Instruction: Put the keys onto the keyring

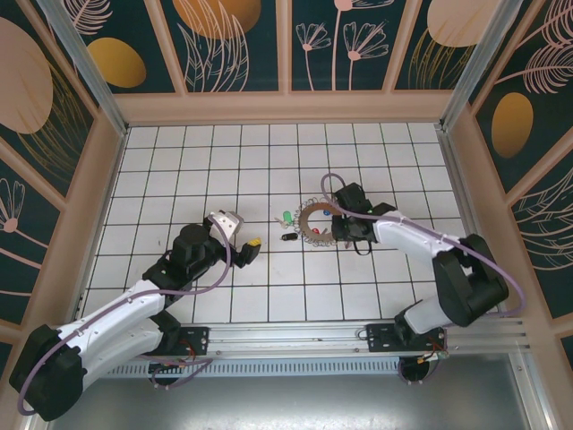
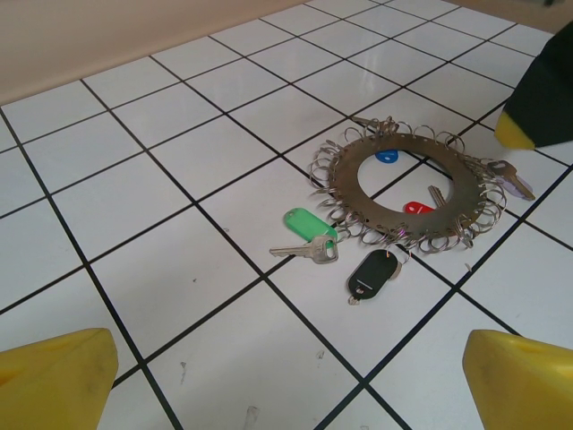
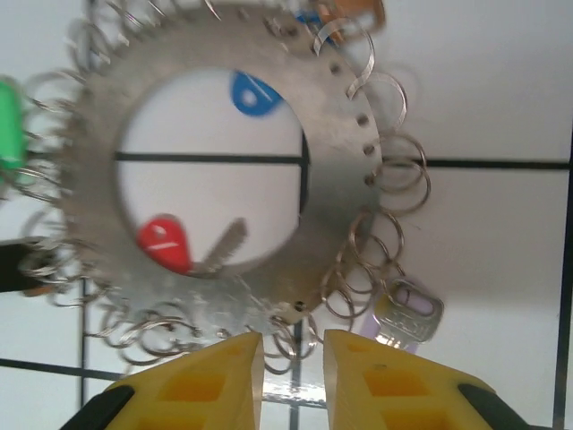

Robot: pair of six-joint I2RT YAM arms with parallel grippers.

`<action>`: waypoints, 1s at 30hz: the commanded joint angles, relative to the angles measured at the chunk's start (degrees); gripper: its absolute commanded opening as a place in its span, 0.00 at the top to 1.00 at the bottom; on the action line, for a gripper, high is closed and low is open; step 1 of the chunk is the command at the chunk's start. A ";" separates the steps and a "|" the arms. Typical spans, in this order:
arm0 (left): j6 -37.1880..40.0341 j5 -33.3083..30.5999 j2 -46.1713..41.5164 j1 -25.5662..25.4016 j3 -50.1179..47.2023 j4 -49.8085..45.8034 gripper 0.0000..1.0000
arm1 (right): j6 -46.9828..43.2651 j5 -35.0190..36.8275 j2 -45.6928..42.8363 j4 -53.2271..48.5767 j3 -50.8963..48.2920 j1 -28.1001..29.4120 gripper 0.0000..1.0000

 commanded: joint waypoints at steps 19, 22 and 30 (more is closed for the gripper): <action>0.23 1.11 0.35 0.01 1.25 1.60 0.01 | -14.14 0.72 12.19 -10.84 7.40 -1.95 0.68; 0.22 1.20 0.38 0.04 1.28 1.54 0.01 | -14.93 -0.70 12.94 -10.49 8.28 -1.48 0.65; 0.27 1.11 0.27 0.08 1.22 1.55 0.01 | -14.71 -0.23 14.27 -9.86 8.48 -0.93 0.65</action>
